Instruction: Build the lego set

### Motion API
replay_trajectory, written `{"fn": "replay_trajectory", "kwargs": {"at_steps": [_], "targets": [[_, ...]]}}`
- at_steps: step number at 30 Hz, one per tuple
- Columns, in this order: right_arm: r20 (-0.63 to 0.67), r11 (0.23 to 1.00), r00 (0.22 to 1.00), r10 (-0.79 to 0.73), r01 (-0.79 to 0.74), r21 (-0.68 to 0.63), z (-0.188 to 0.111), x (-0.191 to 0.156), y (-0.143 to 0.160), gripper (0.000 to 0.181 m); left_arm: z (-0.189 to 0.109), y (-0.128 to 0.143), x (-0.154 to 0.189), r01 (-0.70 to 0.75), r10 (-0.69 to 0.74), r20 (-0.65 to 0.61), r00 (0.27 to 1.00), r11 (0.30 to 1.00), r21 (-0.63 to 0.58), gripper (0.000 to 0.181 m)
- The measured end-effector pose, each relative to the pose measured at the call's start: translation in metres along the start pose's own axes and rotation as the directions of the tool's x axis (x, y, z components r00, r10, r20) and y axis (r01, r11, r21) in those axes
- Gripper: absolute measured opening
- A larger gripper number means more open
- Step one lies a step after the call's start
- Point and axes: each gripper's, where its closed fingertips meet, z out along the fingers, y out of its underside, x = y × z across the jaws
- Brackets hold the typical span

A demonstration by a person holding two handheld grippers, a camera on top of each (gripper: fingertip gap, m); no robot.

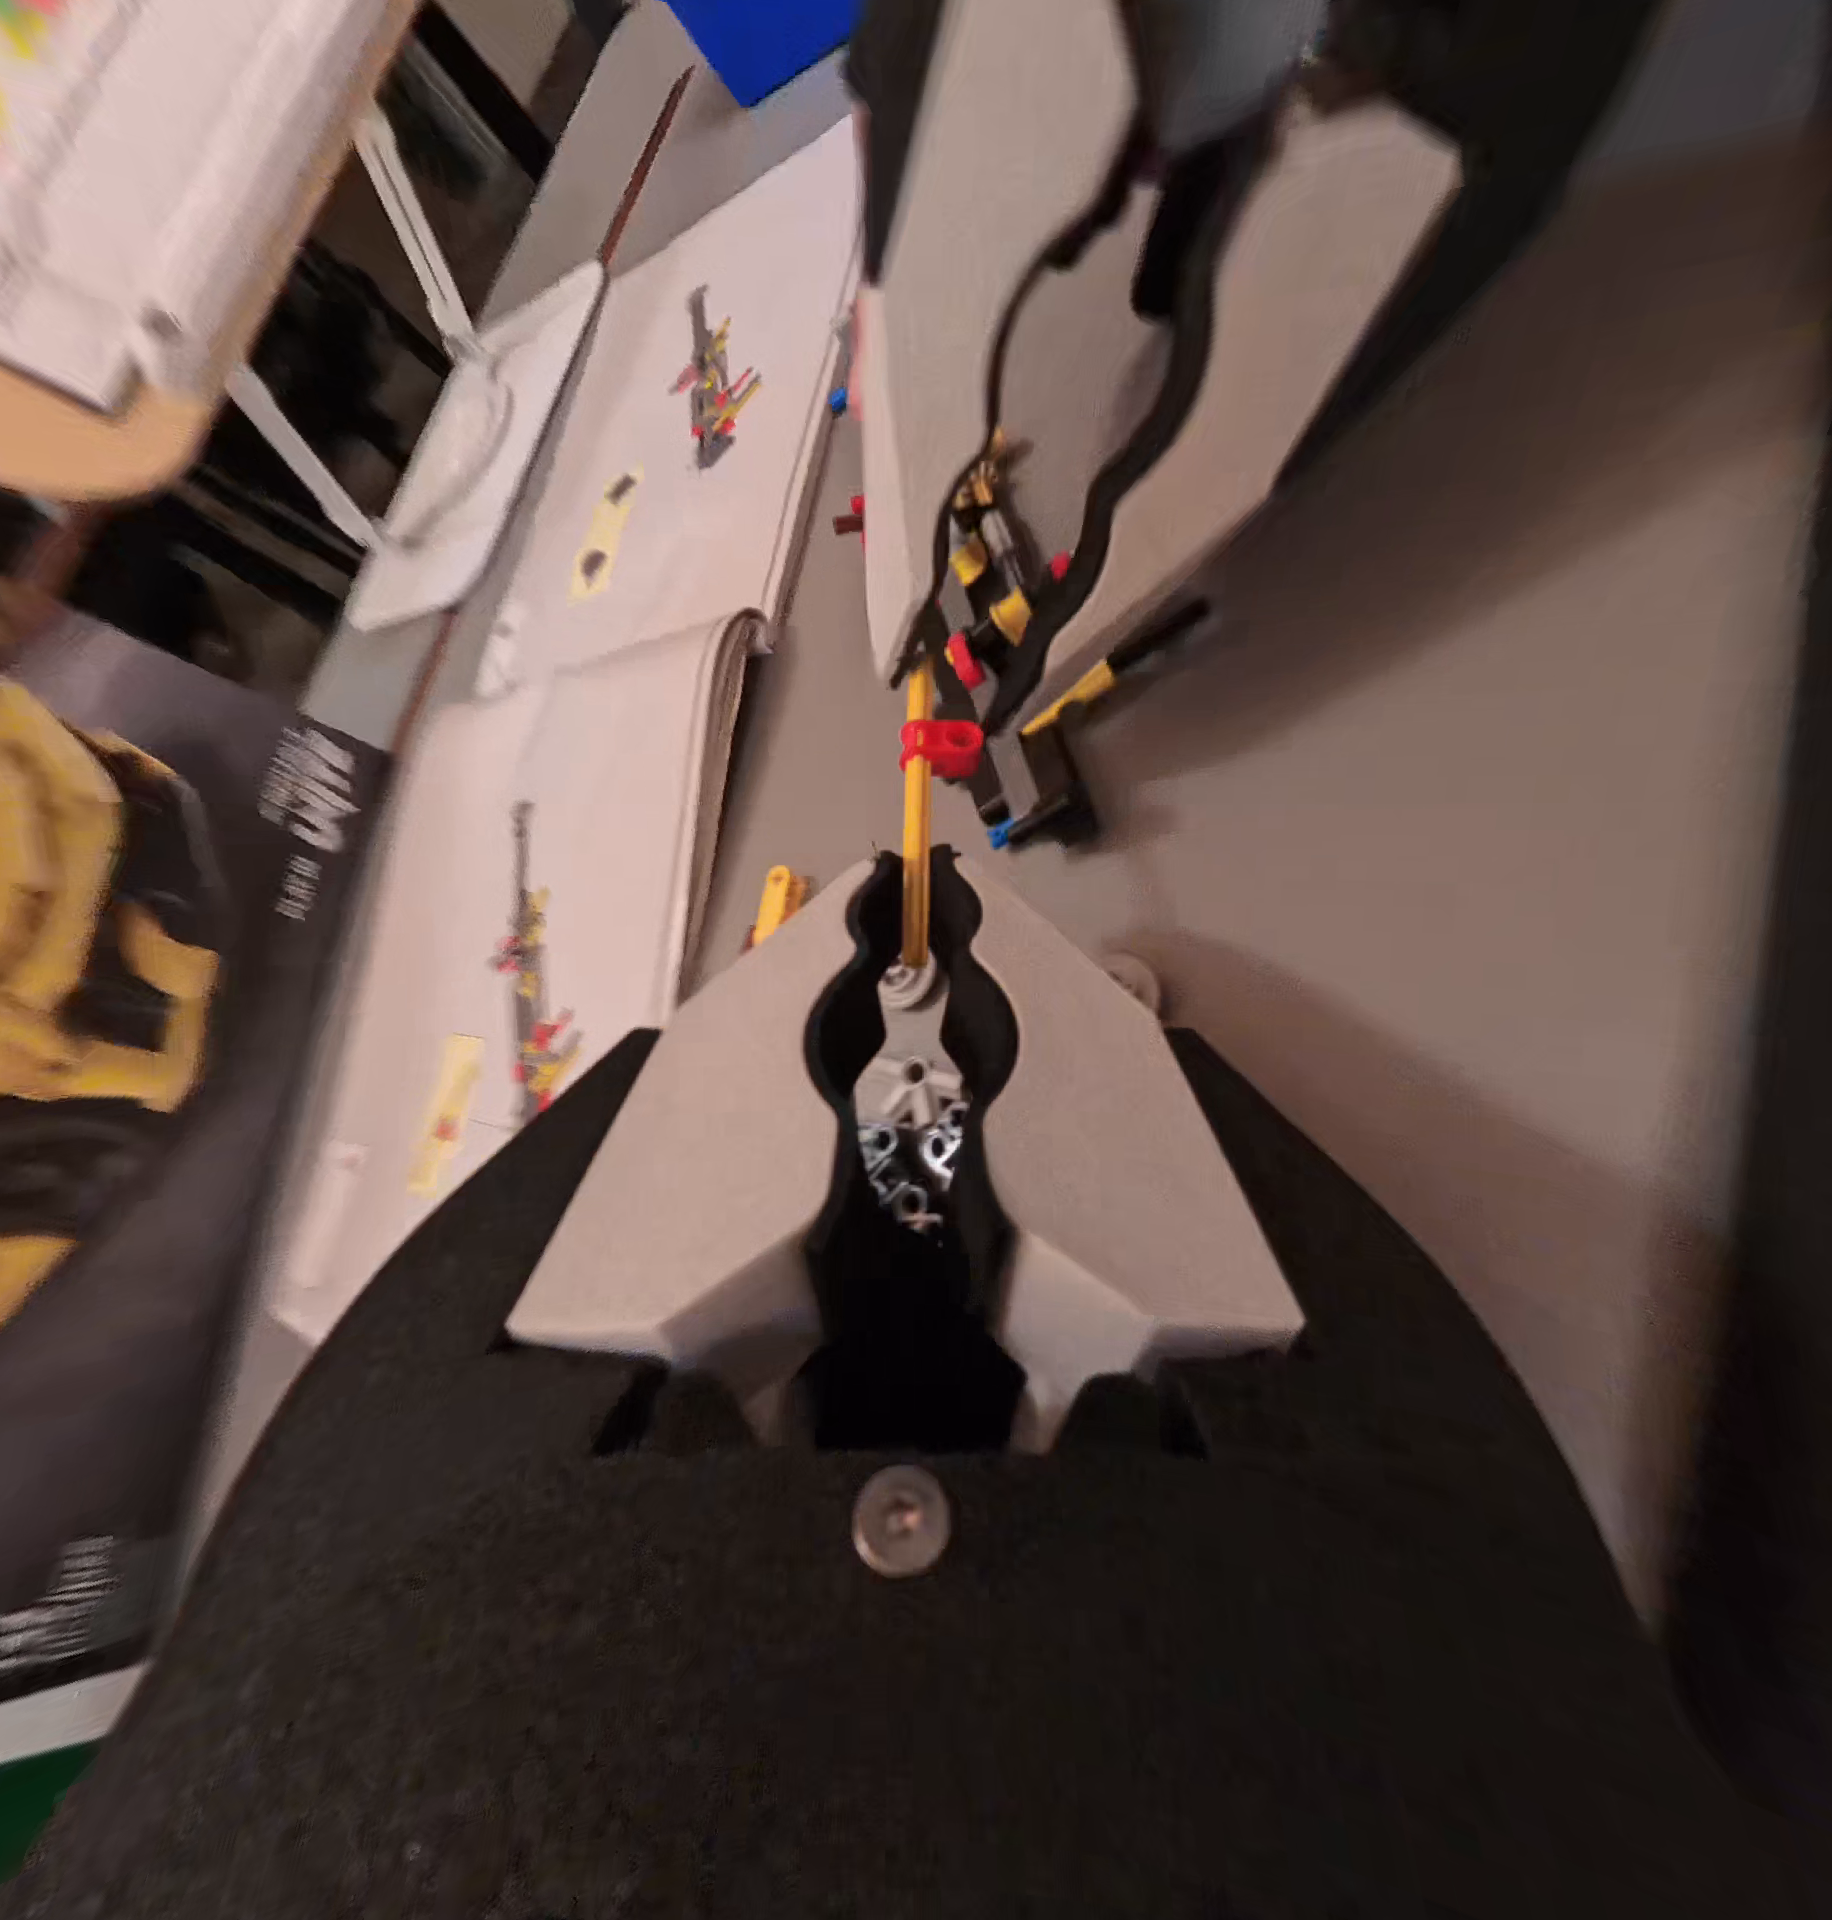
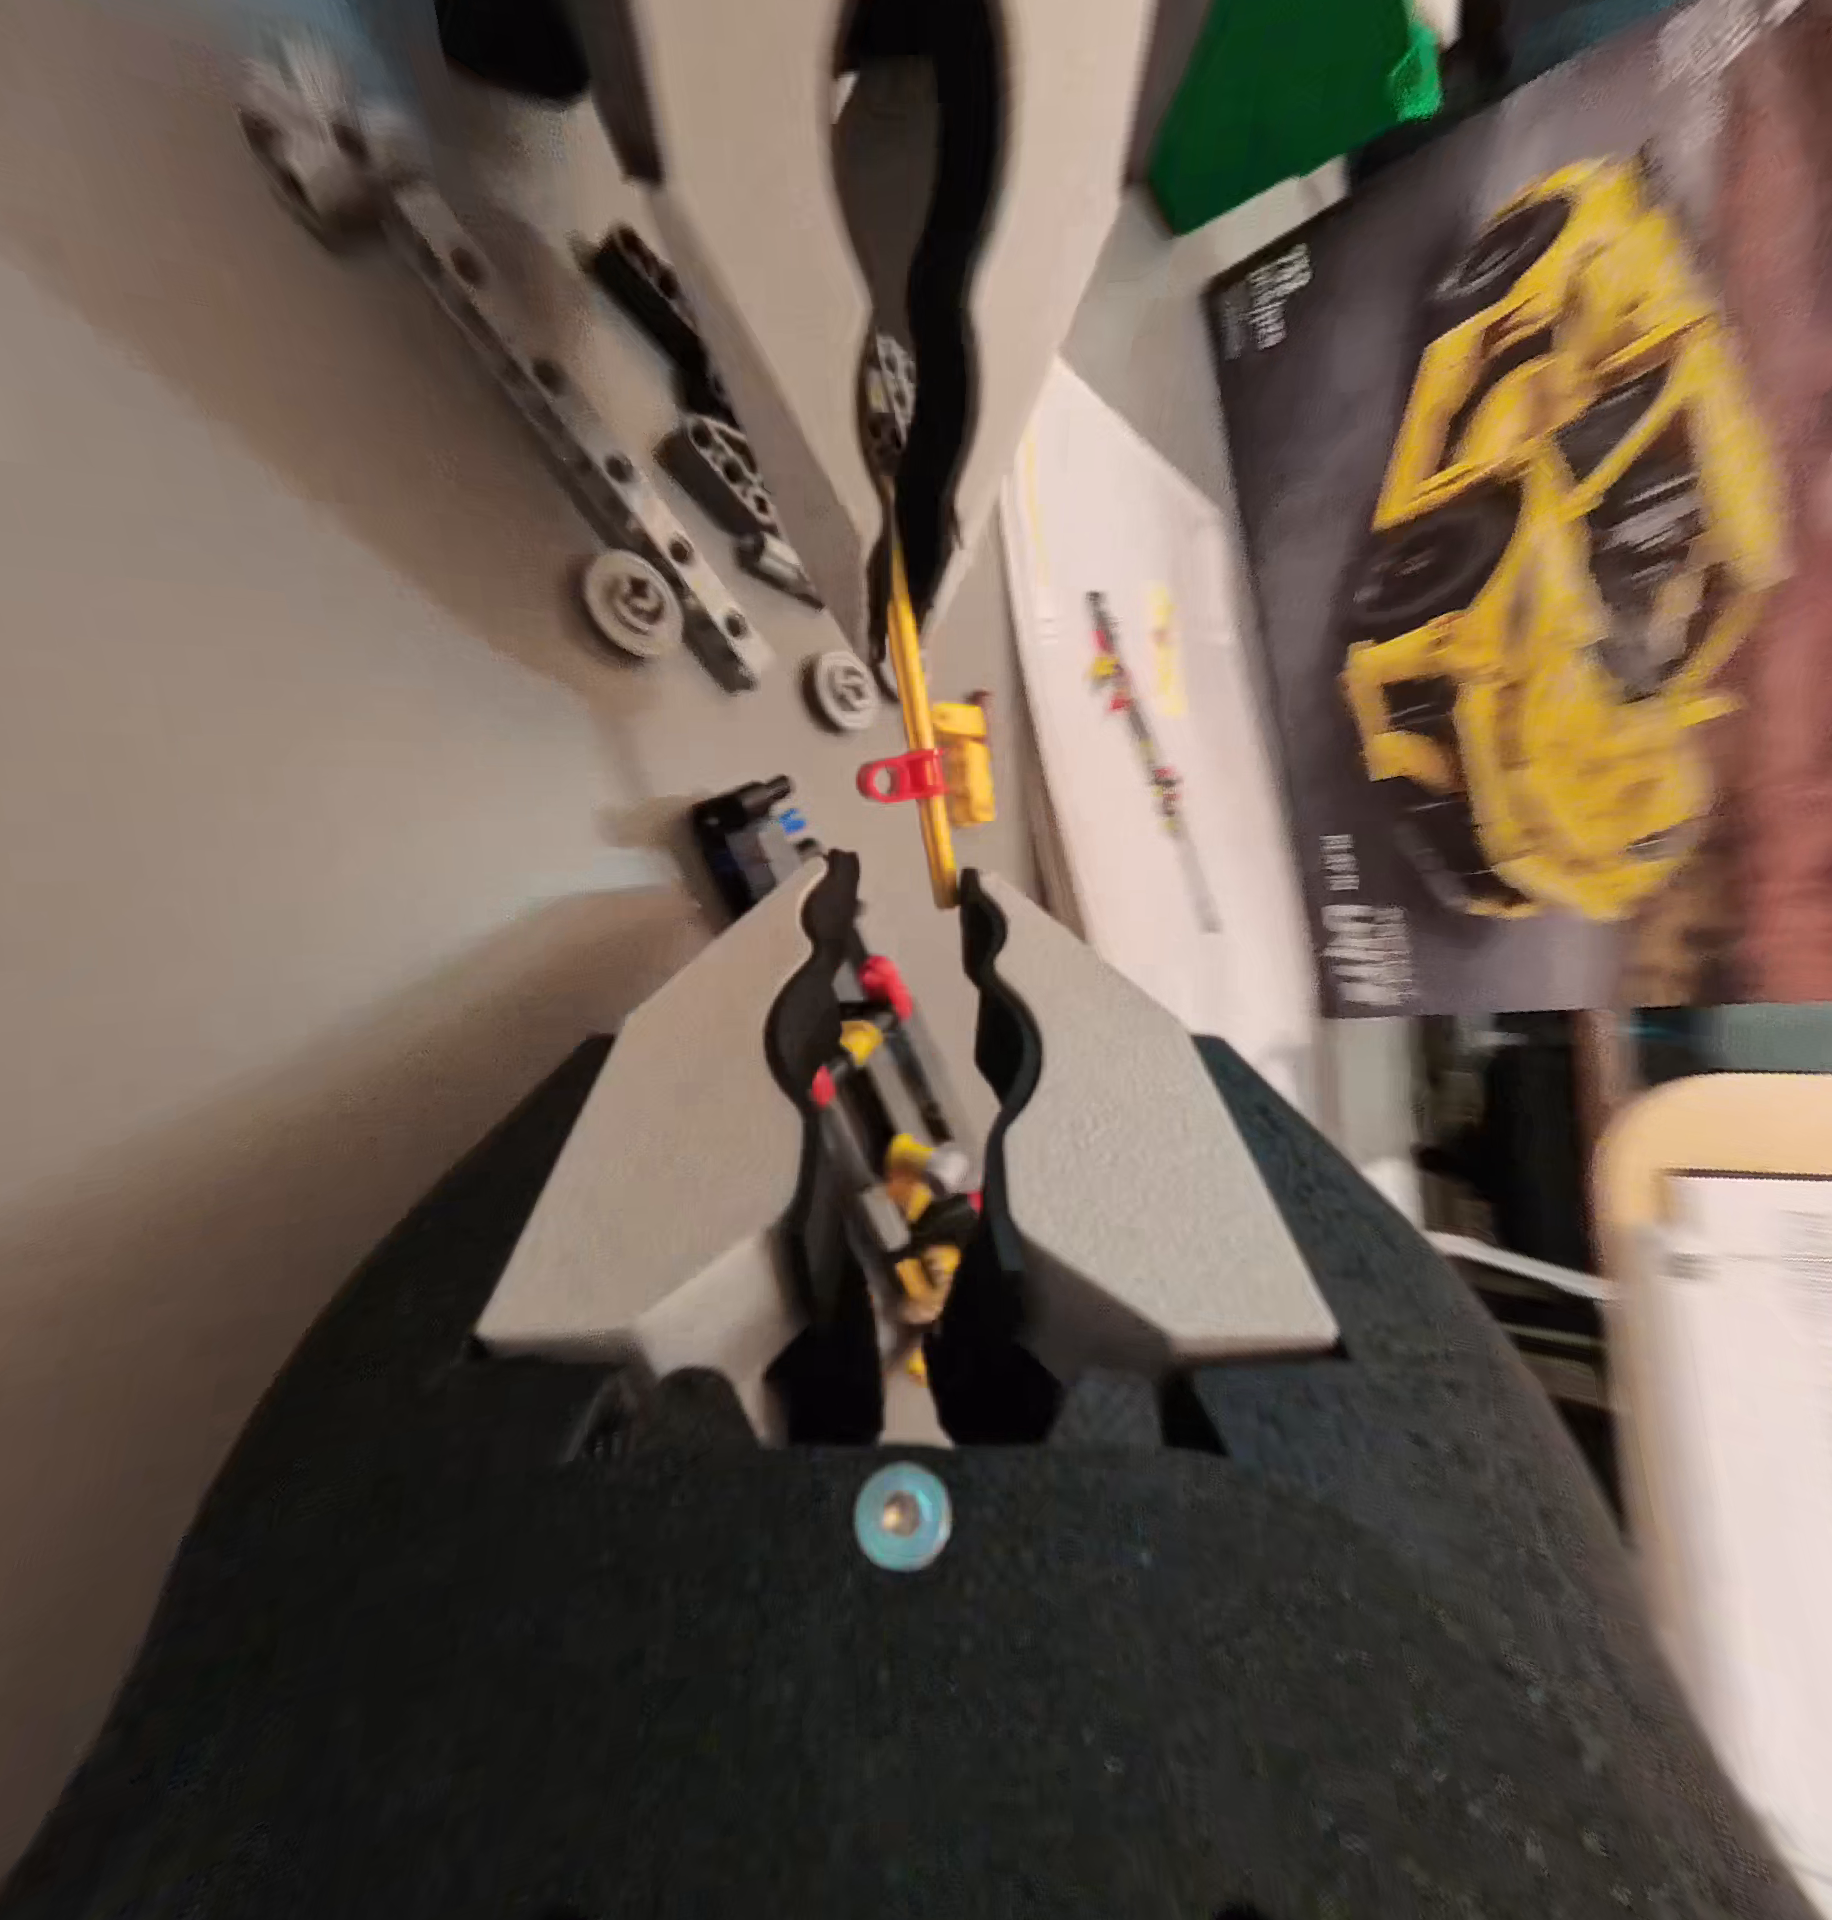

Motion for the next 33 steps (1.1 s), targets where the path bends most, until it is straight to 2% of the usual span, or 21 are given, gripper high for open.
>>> {"fn": "replay_trajectory", "kwargs": {"at_steps": [2,4,7,9,12,17,22,33], "targets": [[0.095,0.994,0.989,0.11,-0.111,0.002,-0.002,-0.005,0.002,0.02,0.001,0.002,0.001,-0.148,0.15,0.049,0.987,0.988,-0.036,0.002],[0.134,0.993,0.984,0.118,-0.116,-0.018,-0.004,-0.009,0.006,0.019,0.0,-0.003,0.004,-0.245,0.246,0.079,0.966,0.969,-0.025,0.002],[0.076,0.998,0.996,0.041,-0.037,-0.046,-0.004,-0.004,0.012,0.019,-0.001,-0.01,0.007,-0.21,0.209,0.057,0.976,0.978,0.015,0.002],[0.049,0.999,0.998,0.027,-0.026,-0.02,-0.005,-0.002,0.005,0.018,0.0,-0.01,0.008,-0.17,0.17,0.029,0.985,0.985,0.024,0.002],[0.061,1.0,0.998,0.021,-0.02,-0.017,-0.005,-0.005,0.0,0.004,0.001,-0.012,0.012,-0.173,0.172,0.013,0.985,0.985,0.023,0.002],[0.07,0.998,0.997,-0.018,0.023,-0.065,-0.004,-0.009,0.004,0.003,0.003,-0.014,0.016,-0.164,0.163,0.006,0.987,0.986,0.019,0.003],[0.097,0.996,0.995,-0.015,0.024,-0.087,-0.001,-0.015,0.005,0.002,0.006,-0.01,0.02,-0.178,0.178,-0.001,0.984,0.984,-0.009,0.002],[0.134,0.997,0.989,0.069,-0.065,-0.037,-0.003,-0.013,0.001,0.001,0.006,-0.012,0.019,-0.164,0.164,-0.001,0.986,0.986,-0.003,0.003]]}}
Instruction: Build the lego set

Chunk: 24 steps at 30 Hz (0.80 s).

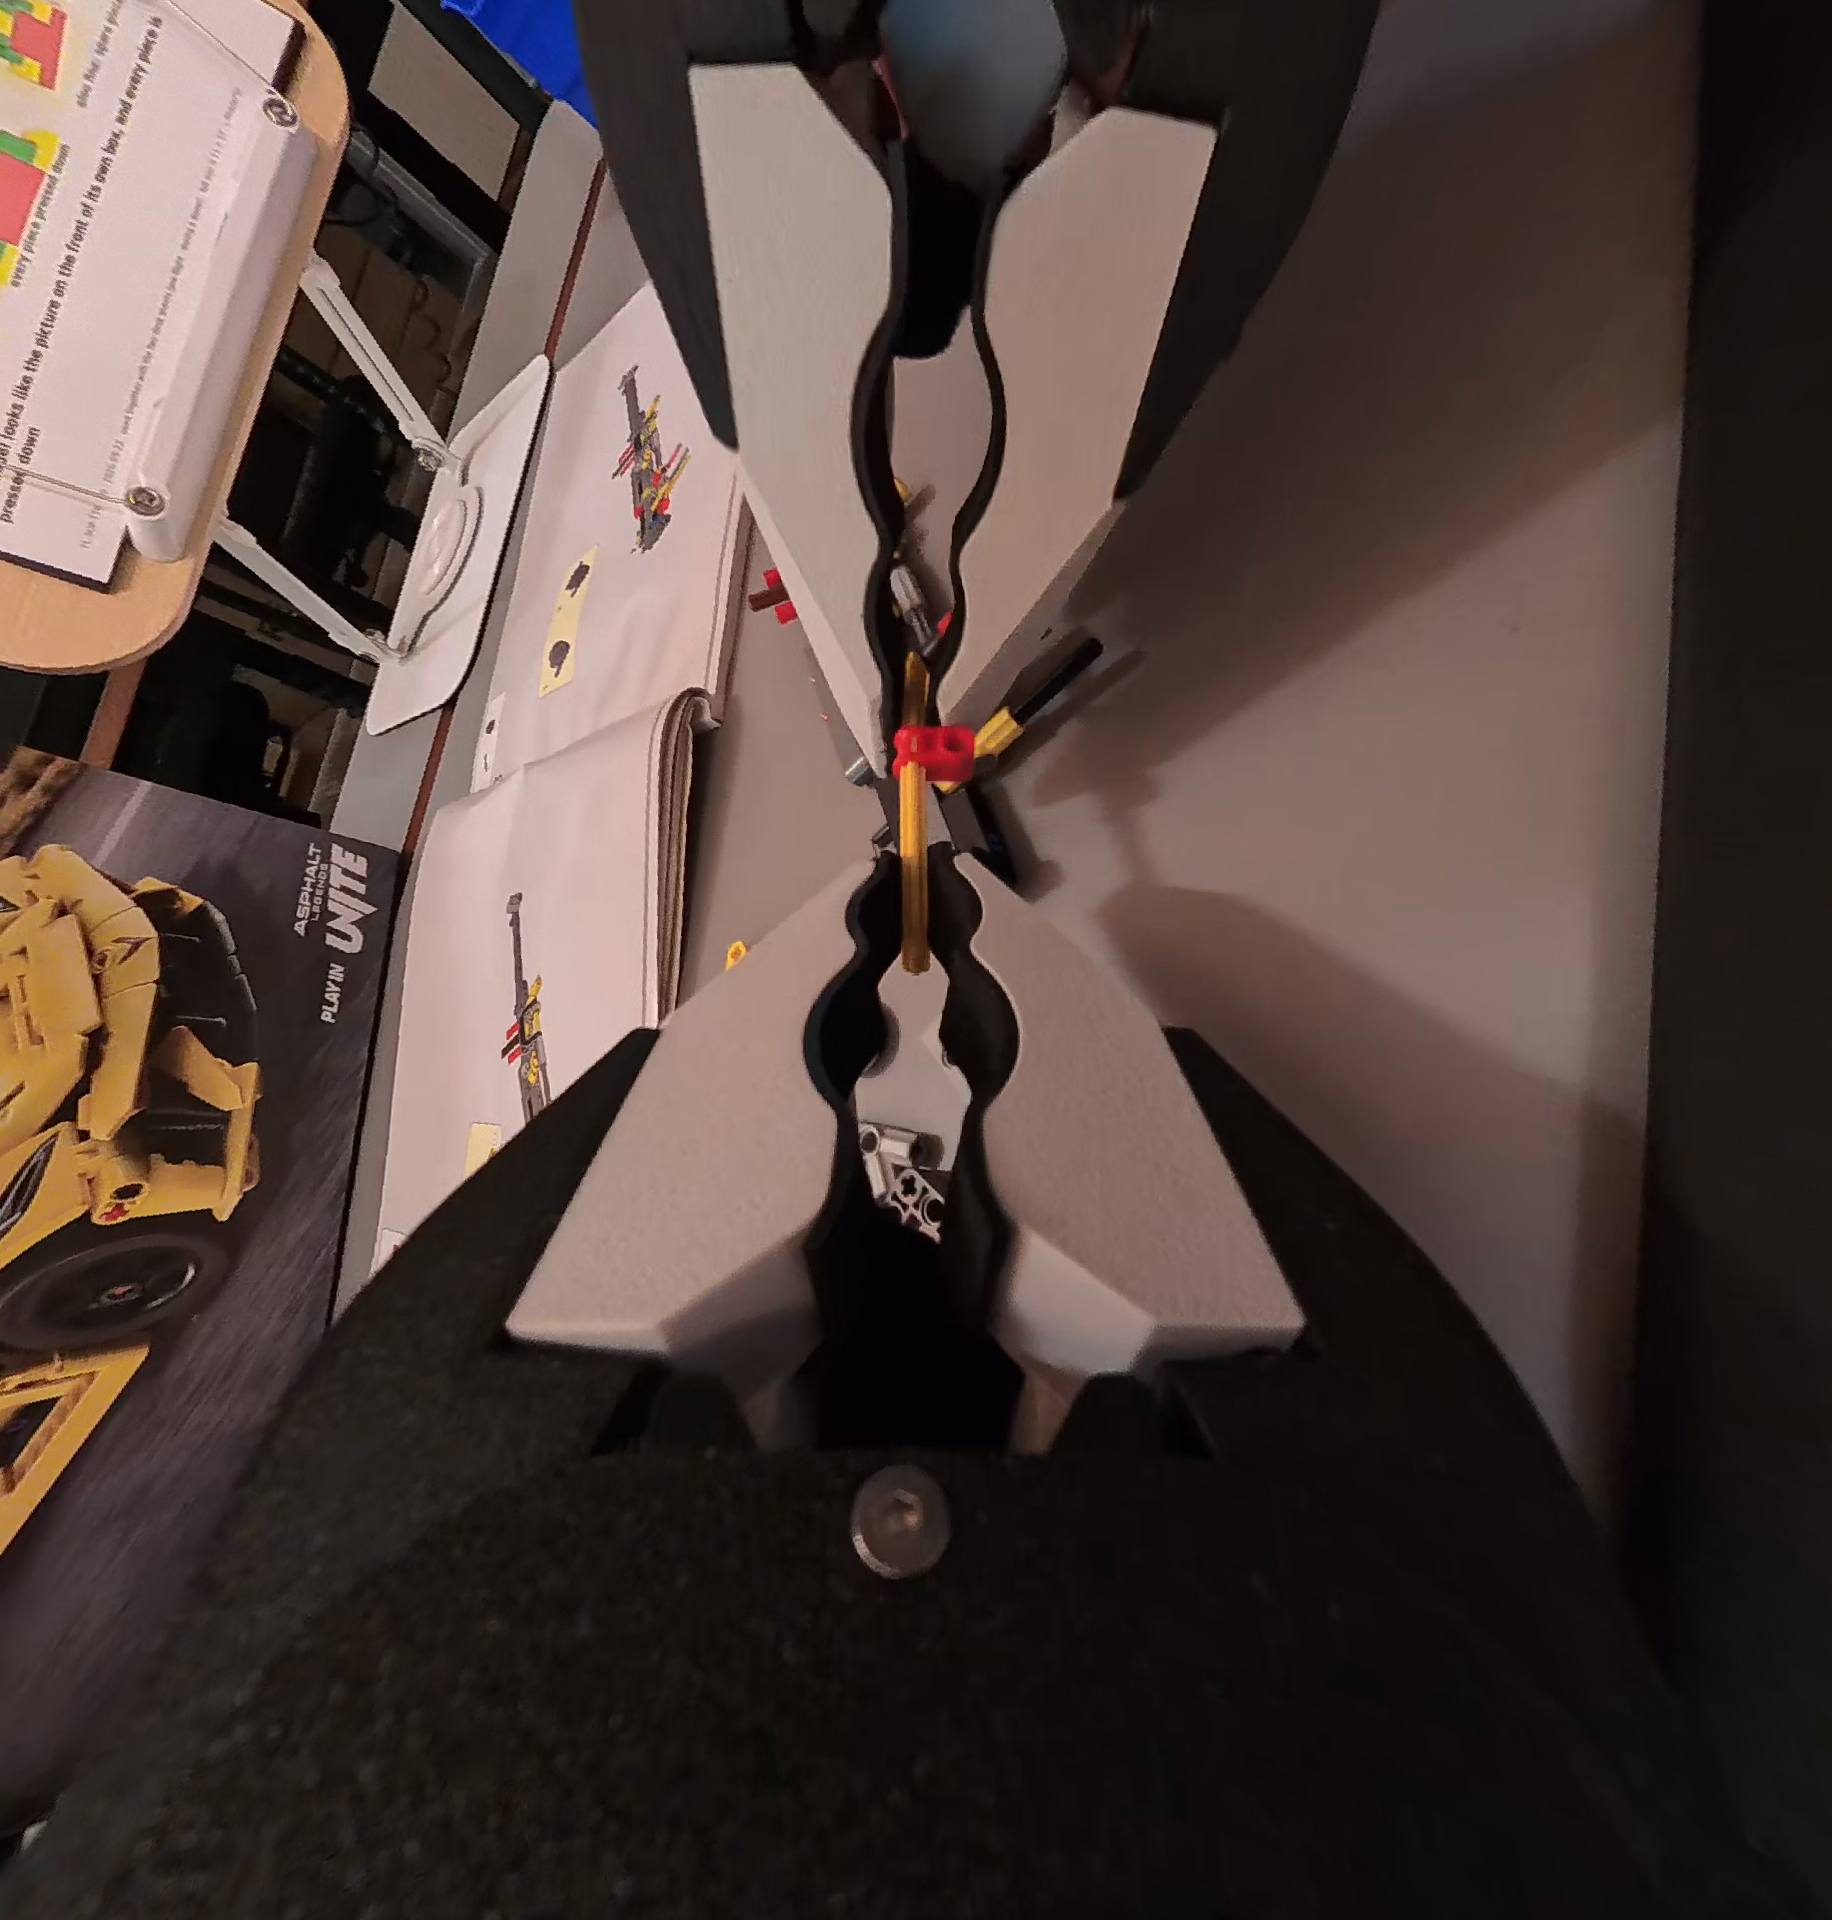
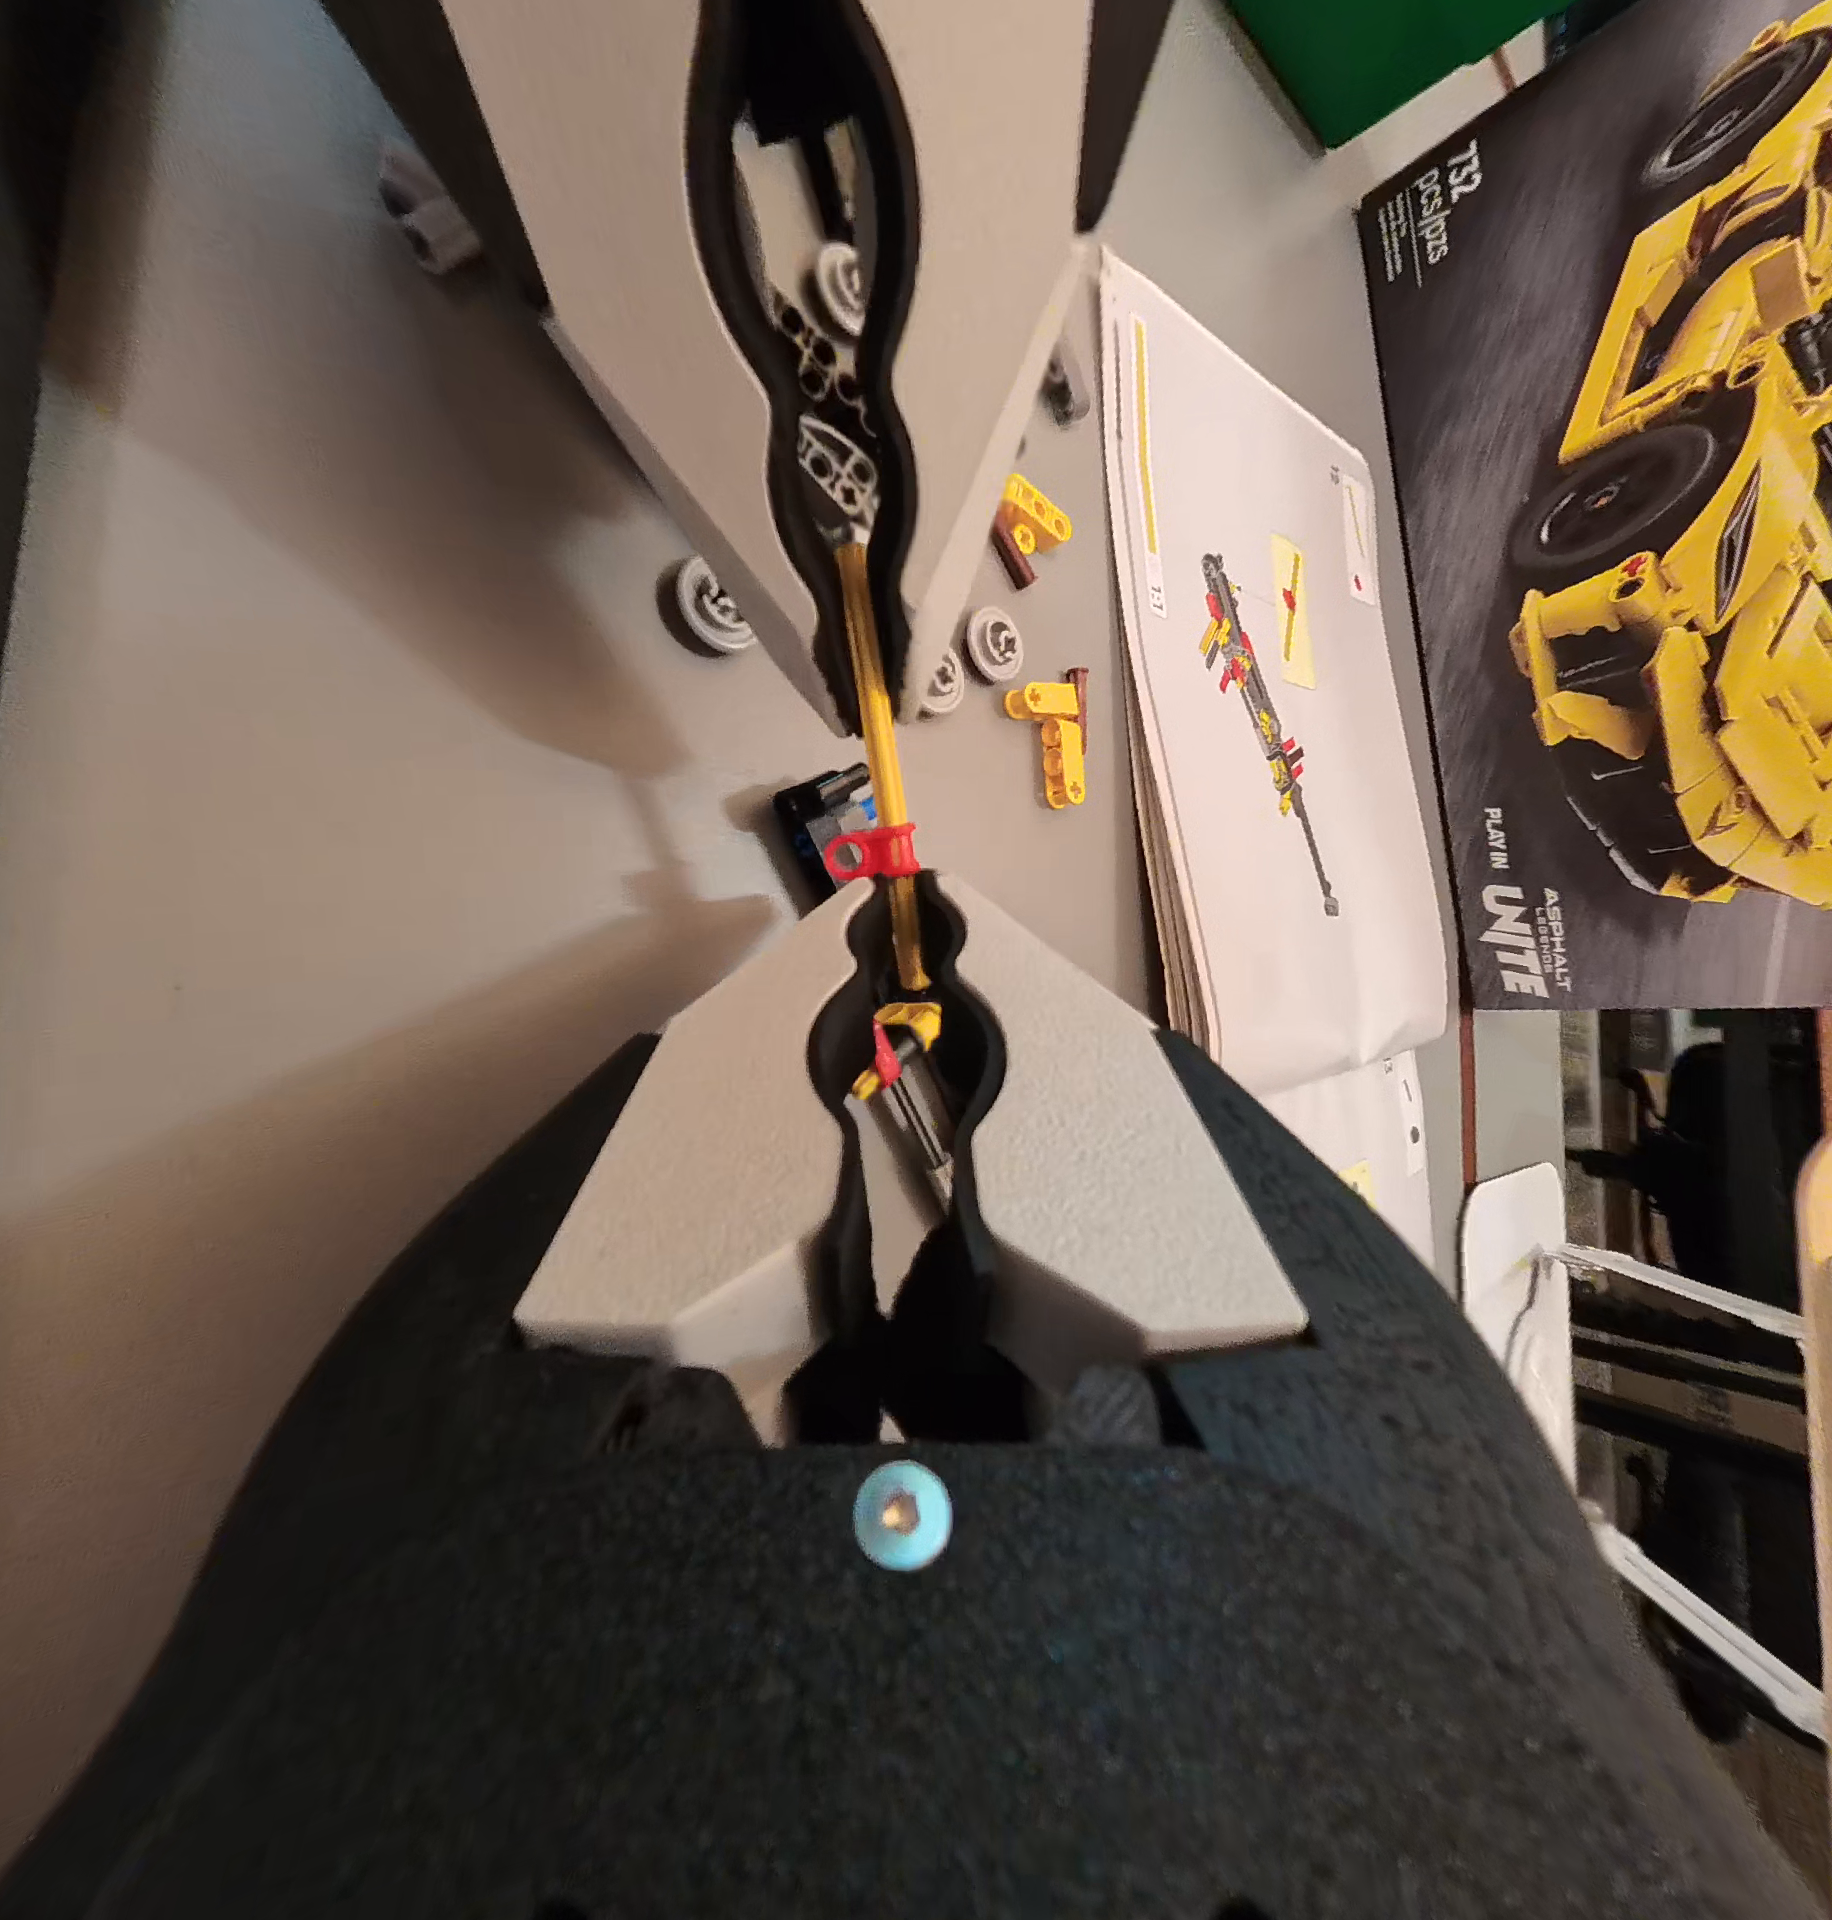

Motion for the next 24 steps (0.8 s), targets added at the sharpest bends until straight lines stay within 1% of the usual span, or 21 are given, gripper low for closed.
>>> {"fn": "replay_trajectory", "kwargs": {"at_steps": [3,5,6,7,9,11,13,14,15,16,17,18,19,20,21,22,24], "targets": [[0.019,0.999,1.0,0.016,-0.016,0.037,-0.003,-0.001,-0.005,0.001,0.002,0.005,0.002,-0.003,0.002,-0.013,1.0,1.0,-0.023,0.002],[0.049,0.993,0.998,0.044,-0.049,0.108,-0.007,-0.005,-0.022,0.001,0.003,0.012,0.002,-0.01,0.009,-0.016,1.0,0.999,-0.048,0.001],[0.055,0.982,0.997,0.057,-0.066,0.179,-0.012,-0.004,-0.036,0.001,0.003,0.01,0.002,0.012,-0.013,-0.025,1.0,1.0,-0.029,0.002],[0.043,0.978,0.997,0.067,-0.074,0.197,-0.014,-0.001,-0.043,0.0,0.001,0.004,0.002,0.048,-0.048,-0.039,0.998,0.999,0.004,0.002],[-0.008,0.993,1.0,0.025,-0.024,0.112,-0.009,0.005,-0.035,0.0,-0.001,-0.007,0.005,0.056,-0.053,-0.056,0.997,0.997,0.048,0.001],[0.0,0.997,1.0,0.011,-0.011,0.081,-0.007,0.002,-0.027,0.0,0.003,-0.006,0.014,0.018,-0.016,-0.066,0.998,1.0,0.019,0.002],[0.029,0.996,0.997,0.077,-0.079,0.042,-0.007,0.002,-0.01,0.0,0.006,0.003,0.011,-0.008,0.007,-0.045,0.999,1.0,-0.025,0.002],[0.017,0.993,0.994,0.104,-0.105,0.054,-0.01,0.007,-0.005,0.0,0.005,0.005,0.007,0.008,-0.009,-0.03,1.0,1.0,-0.029,0.002],[0.016,0.985,0.99,0.14,-0.141,0.098,-0.016,0.012,-0.007,0.002,0.003,0.004,0.001,0.035,-0.035,-0.012,0.999,0.999,-0.019,0.002],[0.055,0.961,0.977,0.206,-0.213,0.178,-0.023,0.016,-0.015,0.005,0.002,0.002,-0.006,0.058,-0.058,0.019,0.998,0.998,-0.007,0.002],[0.135,0.915,0.951,0.278,-0.305,0.265,-0.032,0.018,-0.028,0.013,0.0,0.0,-0.012,0.073,-0.074,0.053,0.996,0.997,0.008,0.002],[0.225,0.85,0.918,0.326,-0.389,0.356,-0.042,0.019,-0.043,0.021,-0.003,-0.005,-0.016,0.094,-0.096,0.063,0.993,0.995,0.037,0.002],[0.289,0.773,0.886,0.364,-0.46,0.437,-0.052,0.024,-0.057,0.024,-0.005,-0.012,-0.017,0.127,-0.132,0.062,0.989,0.989,0.074,0.002],[0.335,0.696,0.86,0.385,-0.509,0.506,-0.06,0.028,-0.069,0.024,-0.007,-0.018,-0.02,0.161,-0.168,0.062,0.984,0.981,0.108,0.002],[0.368,0.636,0.84,0.397,-0.542,0.55,-0.065,0.031,-0.078,0.023,-0.009,-0.025,-0.022,0.187,-0.196,0.06,0.979,0.973,0.134,0.002],[0.38,0.62,0.833,0.402,-0.553,0.557,-0.063,0.03,-0.082,0.02,-0.01,-0.028,-0.024,0.204,-0.216,0.066,0.974,0.968,0.148,0.002],[0.327,0.667,0.853,0.406,-0.521,0.533,-0.05,0.028,-0.078,0.016,-0.009,-0.031,-0.024,0.23,-0.241,0.059,0.969,0.961,0.151,0.002]]}}
